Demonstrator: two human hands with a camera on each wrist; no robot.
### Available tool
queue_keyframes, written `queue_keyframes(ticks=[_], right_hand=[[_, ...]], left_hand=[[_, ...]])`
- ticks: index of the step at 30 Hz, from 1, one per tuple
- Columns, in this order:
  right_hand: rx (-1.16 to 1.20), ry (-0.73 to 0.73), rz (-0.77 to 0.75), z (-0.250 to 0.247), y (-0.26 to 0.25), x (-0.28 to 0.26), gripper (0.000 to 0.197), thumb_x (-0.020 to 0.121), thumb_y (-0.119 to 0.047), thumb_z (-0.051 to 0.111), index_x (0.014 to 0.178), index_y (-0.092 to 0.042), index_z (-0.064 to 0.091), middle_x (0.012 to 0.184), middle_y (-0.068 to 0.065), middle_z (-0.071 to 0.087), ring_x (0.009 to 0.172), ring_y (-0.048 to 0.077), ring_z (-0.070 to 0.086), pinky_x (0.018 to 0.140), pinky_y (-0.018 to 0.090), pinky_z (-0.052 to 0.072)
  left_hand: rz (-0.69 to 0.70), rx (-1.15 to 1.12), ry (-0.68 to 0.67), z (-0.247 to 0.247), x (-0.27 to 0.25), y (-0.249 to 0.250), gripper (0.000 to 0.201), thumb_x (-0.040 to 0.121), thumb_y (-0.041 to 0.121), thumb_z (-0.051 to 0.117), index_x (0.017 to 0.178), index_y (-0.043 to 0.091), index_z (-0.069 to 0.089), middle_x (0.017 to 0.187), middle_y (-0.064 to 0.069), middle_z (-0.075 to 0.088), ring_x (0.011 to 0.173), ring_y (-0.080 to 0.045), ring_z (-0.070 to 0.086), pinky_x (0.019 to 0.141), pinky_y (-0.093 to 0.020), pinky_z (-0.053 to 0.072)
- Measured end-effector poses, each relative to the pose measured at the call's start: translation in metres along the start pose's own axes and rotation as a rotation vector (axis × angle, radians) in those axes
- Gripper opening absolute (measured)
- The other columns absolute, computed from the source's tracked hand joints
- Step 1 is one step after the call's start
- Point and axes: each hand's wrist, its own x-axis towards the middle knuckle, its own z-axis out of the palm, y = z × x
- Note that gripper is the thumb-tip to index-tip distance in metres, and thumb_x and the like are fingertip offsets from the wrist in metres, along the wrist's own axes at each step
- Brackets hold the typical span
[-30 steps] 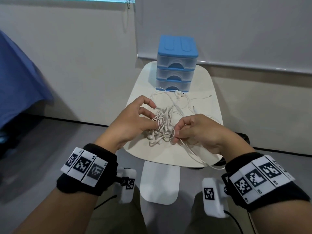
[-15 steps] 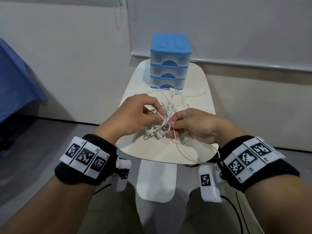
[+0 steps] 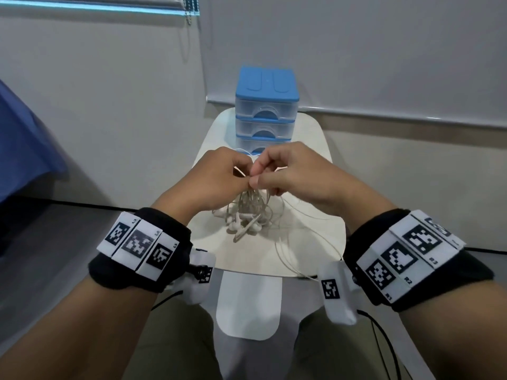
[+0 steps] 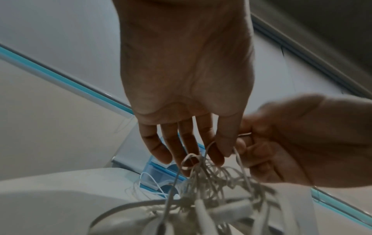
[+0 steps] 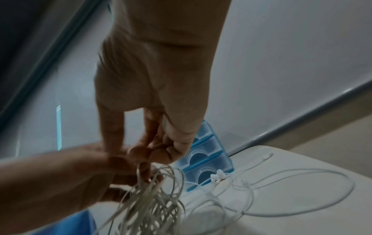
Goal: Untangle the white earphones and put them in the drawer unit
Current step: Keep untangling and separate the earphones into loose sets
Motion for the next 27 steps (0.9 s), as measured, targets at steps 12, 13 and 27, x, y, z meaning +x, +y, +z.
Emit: queue_keyframes(ticks=[12, 13, 27], right_hand=[[-0.321, 0.213, -0.026, 0.001, 0.003, 0.001, 0.021, 0.095, -0.02, 0.07, 0.08, -0.008, 0.066, 0.067, 0.006, 0.072, 0.054, 0.016, 0.071, 0.056, 0.026, 0.053], [-0.335, 0.231, -0.047, -0.001, -0.002, 0.0, 0.019, 0.095, -0.018, 0.069, 0.079, -0.009, 0.066, 0.066, 0.005, 0.072, 0.052, 0.015, 0.07, 0.052, 0.023, 0.05], [-0.294, 0.555, -0.492, -0.003, -0.035, -0.007, 0.023, 0.087, -0.004, 0.063, 0.107, -0.017, 0.066, 0.073, -0.004, 0.061, 0.062, 0.014, 0.058, 0.063, 0.03, 0.05]], left_hand=[[0.032, -0.124, 0.006, -0.004, 0.0, 0.007, 0.025, 0.101, 0.034, 0.06, 0.081, 0.022, 0.07, 0.081, 0.002, 0.071, 0.076, -0.016, 0.062, 0.074, -0.034, 0.045], [0.047, -0.173, -0.01, -0.006, 0.0, 0.007, 0.02, 0.1, 0.034, 0.061, 0.087, 0.021, 0.07, 0.087, 0.003, 0.073, 0.085, -0.018, 0.065, 0.079, -0.034, 0.048], [0.074, -0.199, 0.023, -0.008, -0.002, 0.025, 0.044, 0.105, 0.039, 0.057, 0.064, 0.038, 0.072, 0.051, 0.014, 0.054, 0.052, 0.001, 0.043, 0.054, -0.032, 0.037]])
